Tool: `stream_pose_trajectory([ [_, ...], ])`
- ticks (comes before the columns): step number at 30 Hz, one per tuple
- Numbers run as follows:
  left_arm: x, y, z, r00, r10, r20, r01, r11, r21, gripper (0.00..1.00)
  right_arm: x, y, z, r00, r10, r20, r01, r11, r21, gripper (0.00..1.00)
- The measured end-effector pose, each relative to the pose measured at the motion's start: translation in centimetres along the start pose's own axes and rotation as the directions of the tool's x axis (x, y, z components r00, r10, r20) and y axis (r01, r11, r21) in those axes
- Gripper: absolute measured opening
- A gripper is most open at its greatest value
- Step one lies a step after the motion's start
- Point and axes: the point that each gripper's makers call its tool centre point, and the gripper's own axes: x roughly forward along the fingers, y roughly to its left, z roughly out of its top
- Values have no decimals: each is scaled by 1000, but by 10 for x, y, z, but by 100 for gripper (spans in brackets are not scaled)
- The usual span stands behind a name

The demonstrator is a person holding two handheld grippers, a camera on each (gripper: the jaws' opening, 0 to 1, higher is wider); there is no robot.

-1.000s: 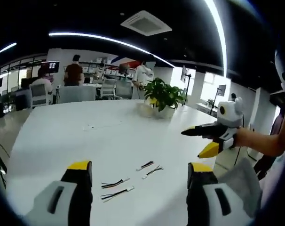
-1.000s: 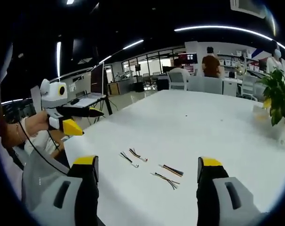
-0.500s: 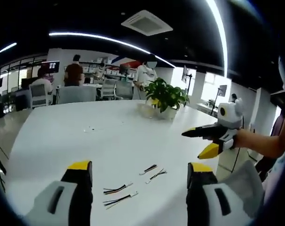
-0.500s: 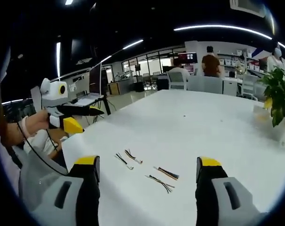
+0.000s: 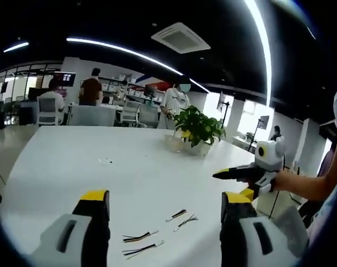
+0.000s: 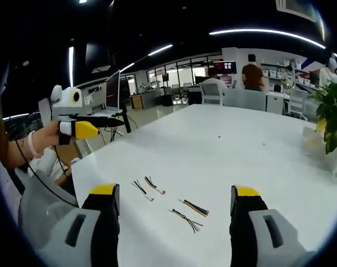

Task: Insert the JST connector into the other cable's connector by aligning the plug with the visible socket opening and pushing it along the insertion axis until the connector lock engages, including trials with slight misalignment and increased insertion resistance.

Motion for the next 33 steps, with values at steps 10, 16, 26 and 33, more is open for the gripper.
stream_pose_trajectory([
  [10, 5, 17, -18, 995, 53, -80, -44, 994, 104, 80, 13, -4, -13, 999, 16, -34, -15, 1000, 12, 79],
  [16, 13, 23, -29, 992, 57, -109, -44, 993, 114, 80, 20, -9, -16, 999, 17, -45, -17, 1000, 14, 78],
  [26, 22, 18, -45, 989, 41, -142, -22, 991, 135, 80, 32, -20, -24, 997, 12, -81, -13, 1000, -17, 78],
  [33, 28, 20, -56, 983, 40, -178, -12, 988, 155, 79, 37, -27, -27, 995, 11, -97, -13, 1000, -22, 78],
])
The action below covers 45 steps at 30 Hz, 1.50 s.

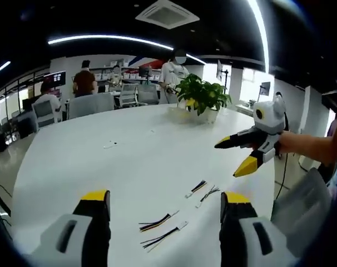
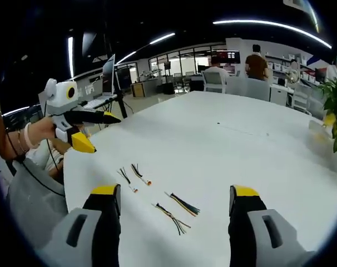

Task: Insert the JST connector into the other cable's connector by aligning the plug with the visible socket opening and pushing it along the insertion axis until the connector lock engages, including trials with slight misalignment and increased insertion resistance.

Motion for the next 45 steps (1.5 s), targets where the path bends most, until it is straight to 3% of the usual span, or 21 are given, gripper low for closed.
stream_pose_trajectory([
  [14, 13, 11, 2, 1000, -4, 7, 4, 1000, -7, 78, 8, -7, -6, 1000, 10, -26, -10, 1000, -11, 78],
  [29, 27, 22, -8, 1000, 2, -22, -2, 1000, -1, 77, 20, -16, -14, 998, 27, -58, -29, 999, -23, 77],
  [40, 41, 26, -18, 999, -11, -43, 11, 1000, 12, 74, 31, -25, -15, 998, 33, -48, -36, 998, -56, 70],
  [45, 47, 26, -21, 999, -22, -44, 23, 999, 29, 67, 35, -22, -12, 998, 52, -28, -54, 997, -62, 59],
])
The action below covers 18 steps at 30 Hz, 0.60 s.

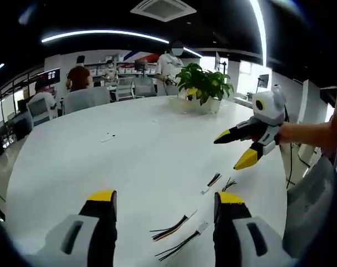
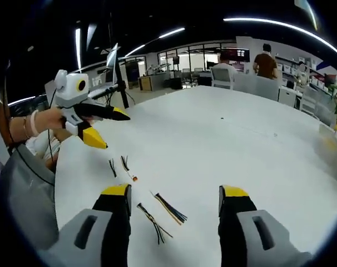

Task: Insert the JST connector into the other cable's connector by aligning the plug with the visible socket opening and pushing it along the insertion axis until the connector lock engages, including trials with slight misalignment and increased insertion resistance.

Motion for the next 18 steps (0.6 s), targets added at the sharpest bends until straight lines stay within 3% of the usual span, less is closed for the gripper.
stream_pose_trajectory([
  [6, 6, -3, -5, 1000, -20, -9, 20, 1000, -4, 64, 12, 2, -6, 1000, 20, -22, -20, 1000, -9, 56],
  [15, 11, -9, -15, 997, -75, -28, 75, 997, 0, 51, 22, 10, -11, 996, 75, -36, -76, 997, -9, 40],
  [18, 13, -10, -20, 995, -88, -43, 89, 996, 6, 51, 26, 12, -13, 995, 89, -41, -90, 996, -7, 39],
])
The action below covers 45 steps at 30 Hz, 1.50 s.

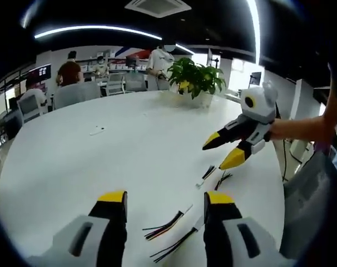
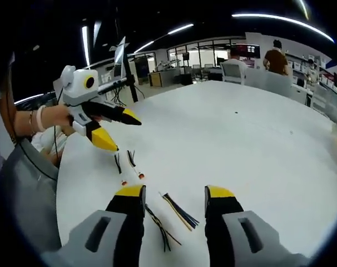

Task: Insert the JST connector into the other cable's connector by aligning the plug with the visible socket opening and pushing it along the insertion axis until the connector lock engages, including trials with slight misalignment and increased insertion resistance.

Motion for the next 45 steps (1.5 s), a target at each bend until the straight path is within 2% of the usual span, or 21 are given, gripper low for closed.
stream_pose_trajectory([
  [5, 2, -2, -5, 1000, -24, -16, 23, 1000, -17, 52, 5, 2, 0, 1000, 25, 8, -25, 1000, 5, 34],
  [9, 5, -2, -8, 999, -34, -17, 33, 999, -29, 51, 8, 0, -1, 1000, 29, 6, -29, 999, -19, 26],
  [16, 9, -5, -14, 998, -46, -43, 45, 999, -11, 50, 10, 0, -7, 999, 42, -15, -43, 999, -33, 24],
  [28, 11, -10, -16, 997, -63, -47, 63, 998, 1, 49, 11, -2, -11, 998, 63, -20, -64, 997, -39, 21],
  [34, 11, -13, -18, 996, -77, -49, 78, 997, 26, 47, 13, 4, -14, 995, 83, -45, -87, 993, -83, 19],
  [40, 12, -15, -26, 992, -85, -88, 92, 993, 76, 45, 15, 7, -14, 993, 107, -43, -112, 986, -120, 18],
  [45, 12, -18, -25, 991, -110, -70, 114, 992, 58, 40, 14, 9, -13, 991, 132, -31, -135, 979, -154, 18],
])
